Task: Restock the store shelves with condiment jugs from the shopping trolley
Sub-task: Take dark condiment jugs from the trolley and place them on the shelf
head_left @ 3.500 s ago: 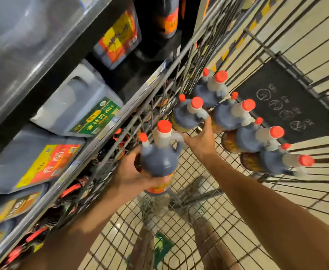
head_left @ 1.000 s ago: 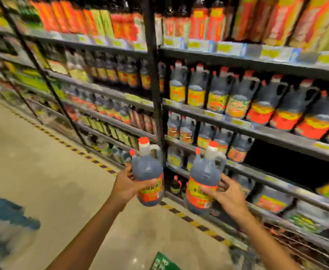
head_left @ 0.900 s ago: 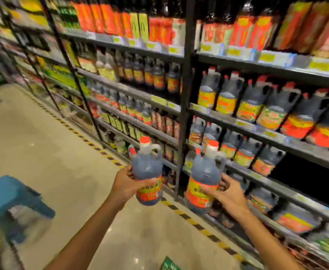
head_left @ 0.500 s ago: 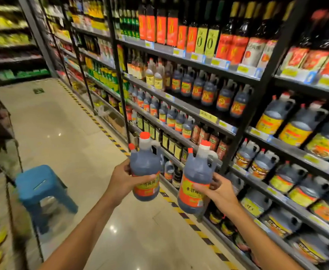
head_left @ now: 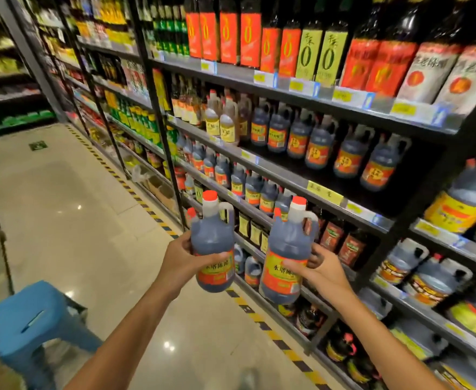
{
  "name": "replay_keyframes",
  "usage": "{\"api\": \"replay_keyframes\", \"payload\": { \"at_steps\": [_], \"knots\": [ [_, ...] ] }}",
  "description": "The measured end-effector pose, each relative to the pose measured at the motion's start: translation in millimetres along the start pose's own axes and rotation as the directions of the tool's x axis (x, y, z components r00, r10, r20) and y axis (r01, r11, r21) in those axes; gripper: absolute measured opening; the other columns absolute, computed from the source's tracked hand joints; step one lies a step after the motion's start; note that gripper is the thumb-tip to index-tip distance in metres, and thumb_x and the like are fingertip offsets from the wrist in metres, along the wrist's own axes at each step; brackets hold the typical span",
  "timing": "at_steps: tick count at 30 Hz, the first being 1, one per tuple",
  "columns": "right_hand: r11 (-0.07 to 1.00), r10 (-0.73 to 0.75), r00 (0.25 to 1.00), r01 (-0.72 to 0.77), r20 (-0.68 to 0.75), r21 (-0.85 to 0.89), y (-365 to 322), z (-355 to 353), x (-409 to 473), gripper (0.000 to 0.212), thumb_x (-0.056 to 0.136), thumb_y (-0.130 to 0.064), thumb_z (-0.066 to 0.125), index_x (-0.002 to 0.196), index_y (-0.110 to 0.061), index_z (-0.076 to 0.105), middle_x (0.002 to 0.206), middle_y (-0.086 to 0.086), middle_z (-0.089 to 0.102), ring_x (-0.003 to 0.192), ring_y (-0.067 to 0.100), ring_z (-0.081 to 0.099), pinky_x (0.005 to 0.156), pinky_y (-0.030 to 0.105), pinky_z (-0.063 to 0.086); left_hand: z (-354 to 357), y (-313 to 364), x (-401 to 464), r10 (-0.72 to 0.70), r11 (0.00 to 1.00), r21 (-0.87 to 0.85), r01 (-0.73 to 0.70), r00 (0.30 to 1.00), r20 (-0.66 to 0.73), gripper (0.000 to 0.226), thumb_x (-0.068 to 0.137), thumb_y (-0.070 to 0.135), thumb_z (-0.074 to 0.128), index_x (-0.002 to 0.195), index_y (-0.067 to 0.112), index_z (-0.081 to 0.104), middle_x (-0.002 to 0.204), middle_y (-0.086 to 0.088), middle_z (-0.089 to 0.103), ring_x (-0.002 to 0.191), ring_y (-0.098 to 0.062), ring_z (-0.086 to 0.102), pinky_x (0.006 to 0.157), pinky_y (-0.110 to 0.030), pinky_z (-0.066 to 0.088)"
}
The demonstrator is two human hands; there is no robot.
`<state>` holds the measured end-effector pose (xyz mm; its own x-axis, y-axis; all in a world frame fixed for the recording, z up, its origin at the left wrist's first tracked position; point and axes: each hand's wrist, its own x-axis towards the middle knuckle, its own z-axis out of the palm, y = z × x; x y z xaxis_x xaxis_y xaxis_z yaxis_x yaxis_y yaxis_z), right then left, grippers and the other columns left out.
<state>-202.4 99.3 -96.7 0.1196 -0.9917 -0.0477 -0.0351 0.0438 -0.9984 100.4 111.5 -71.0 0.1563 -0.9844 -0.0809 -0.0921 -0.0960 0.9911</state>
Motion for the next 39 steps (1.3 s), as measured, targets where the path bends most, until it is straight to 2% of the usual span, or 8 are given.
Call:
{"api": "replay_keyframes", "payload": {
  "at_steps": [4,7,15,19,23,29,34,39],
  "knots": [
    [1.000,0.009,0.999,-0.008,-0.031,0.024,-10.0,5.0,78.0,0.055,0.070,-0.013,0.086,0.120,-0.010,0.066,0.107,0.001,0.077,0.101,0.018,0.073,0.078,0.026,0.058,3.3,15.9,83.6,-0.009,1.000,0.005,0.009,0.999,0.039,0.067,0.048,0.028,0.095,0.110,0.029,0.068,0.098,0.016,0.076,0.091,-0.004,0.073,0.067,-0.019,0.058],
    [1.000,-0.004,0.998,0.004,-0.068,-0.001,-21.3,9.3,131.5,0.056,0.063,-0.016,0.087,0.115,-0.010,0.066,0.098,-0.002,0.078,0.096,0.017,0.074,0.075,0.024,0.057,4.3,26.3,140.7,0.005,1.000,0.006,-0.005,0.997,0.072,0.061,0.056,0.016,0.095,0.109,0.030,0.067,0.098,0.018,0.076,0.091,0.000,0.072,0.065,-0.017,0.057],
    [0.999,0.040,0.986,-0.044,-0.160,-0.024,-23.6,26.0,222.4,0.060,0.066,-0.009,0.089,0.120,-0.015,0.064,0.108,0.000,0.077,0.100,0.018,0.073,0.079,0.027,0.059,2.8,30.0,269.5,0.020,1.000,-0.010,-0.018,0.978,0.209,0.070,0.055,0.019,0.094,0.120,0.021,0.068,0.110,0.005,0.076,0.101,-0.013,0.072,0.079,-0.028,0.060],
    [0.998,0.039,0.965,-0.051,-0.260,-0.039,-22.9,43.9,258.0,0.055,0.069,-0.006,0.087,0.118,-0.017,0.064,0.107,-0.006,0.077,0.099,0.013,0.073,0.076,0.023,0.058,0.5,31.5,344.1,0.024,0.999,0.028,-0.035,0.944,0.330,0.082,0.046,0.039,0.100,0.120,0.023,0.068,0.114,0.003,0.075,0.105,-0.017,0.071,0.089,-0.042,0.058],
    [0.998,0.039,0.912,-0.055,-0.409,-0.026,-24.0,67.9,291.1,0.063,0.063,-0.014,0.087,0.121,-0.016,0.061,0.108,-0.010,0.076,0.100,0.012,0.073,0.077,0.021,0.057,0.5,42.9,416.6,0.079,0.993,0.041,-0.111,0.883,0.463,0.076,0.052,0.036,0.098,0.121,0.030,0.065,0.117,0.008,0.072,0.108,-0.010,0.069,0.089,-0.035,0.057],
    [0.996,-0.007,0.836,-0.040,-0.549,-0.074,-34.4,104.2,332.9,0.068,0.069,-0.021,0.086,0.130,-0.023,0.057,0.121,-0.009,0.071,0.108,0.008,0.069,0.083,0.020,0.057,-8.2,60.0,498.0,0.090,0.993,0.010,-0.119,0.799,0.595,0.079,0.050,0.030,0.093,0.123,0.021,0.065,0.117,0.006,0.072,0.106,-0.008,0.070,0.087,-0.030,0.059],
    [0.966,-0.179,0.684,-0.015,-0.707,-0.259,-41.4,127.8,359.4,0.070,0.073,-0.013,0.087,0.132,-0.023,0.051,0.122,-0.019,0.064,0.107,-0.010,0.062,0.082,0.010,0.051,-7.1,70.1,539.8,0.113,0.985,0.022,-0.171,0.734,0.669,0.069,0.056,0.019,0.094,0.119,0.022,0.065,0.113,0.007,0.072,0.102,-0.002,0.069,0.075,-0.015,0.056],
    [0.943,-0.268,0.589,-0.002,-0.762,-0.332,-50.4,121.3,395.8,0.074,0.071,-0.022,0.086,0.134,-0.015,0.048,0.126,-0.012,0.059,0.112,-0.015,0.056,0.087,0.006,0.048,-8.0,75.9,559.9,0.134,0.983,-0.006,-0.182,0.705,0.697,0.071,0.058,0.018,0.094,0.123,0.023,0.064,0.115,0.012,0.072,0.104,-0.001,0.068,0.078,-0.017,0.057]
  ]
}}
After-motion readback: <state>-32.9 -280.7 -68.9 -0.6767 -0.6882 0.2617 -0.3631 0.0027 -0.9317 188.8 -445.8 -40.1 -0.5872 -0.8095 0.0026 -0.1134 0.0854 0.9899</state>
